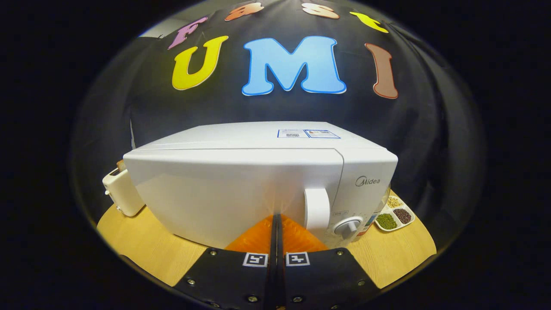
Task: Open the microwave, put the food inside, and close the microwave door.
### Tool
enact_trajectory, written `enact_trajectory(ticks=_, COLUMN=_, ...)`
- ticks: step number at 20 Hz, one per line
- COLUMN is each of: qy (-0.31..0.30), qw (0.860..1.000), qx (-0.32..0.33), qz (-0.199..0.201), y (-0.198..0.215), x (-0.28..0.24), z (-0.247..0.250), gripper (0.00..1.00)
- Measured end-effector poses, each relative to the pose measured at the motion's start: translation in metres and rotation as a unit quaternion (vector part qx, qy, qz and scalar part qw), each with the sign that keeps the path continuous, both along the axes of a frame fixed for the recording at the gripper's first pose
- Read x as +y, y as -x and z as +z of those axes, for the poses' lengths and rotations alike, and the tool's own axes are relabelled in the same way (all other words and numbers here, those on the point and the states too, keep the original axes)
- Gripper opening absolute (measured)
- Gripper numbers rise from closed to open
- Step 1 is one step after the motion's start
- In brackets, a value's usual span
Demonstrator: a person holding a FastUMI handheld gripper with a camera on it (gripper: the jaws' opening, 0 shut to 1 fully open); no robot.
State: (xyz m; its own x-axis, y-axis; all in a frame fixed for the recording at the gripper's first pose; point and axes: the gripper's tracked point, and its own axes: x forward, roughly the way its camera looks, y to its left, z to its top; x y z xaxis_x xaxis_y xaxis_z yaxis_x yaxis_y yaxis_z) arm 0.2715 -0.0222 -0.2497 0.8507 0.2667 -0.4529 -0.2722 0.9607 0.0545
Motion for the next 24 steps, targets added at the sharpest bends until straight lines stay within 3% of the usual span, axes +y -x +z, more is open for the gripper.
enact_trajectory(ticks=10, qy=-0.014, qw=0.994, qx=-0.109, qz=0.003, y=0.129, x=-0.009, z=0.119, gripper=0.01)
enact_trajectory(ticks=12, qy=-0.015, qw=0.993, qx=-0.120, qz=-0.010, y=0.155, x=-0.018, z=0.134, gripper=0.10)
enact_trajectory(ticks=16, qy=-0.034, qw=0.990, qx=-0.132, qz=-0.018, y=0.204, x=-0.028, z=0.156, gripper=0.65)
enact_trajectory(ticks=17, qy=-0.027, qw=0.990, qx=-0.136, qz=-0.026, y=0.212, x=-0.039, z=0.161, gripper=0.90)
enact_trajectory(ticks=18, qy=-0.021, qw=0.989, qx=-0.141, qz=-0.033, y=0.220, x=-0.048, z=0.164, gripper=0.99)
enact_trajectory(ticks=24, qy=-0.016, qw=0.987, qx=-0.147, qz=-0.063, y=0.257, x=-0.075, z=0.173, gripper=0.97)
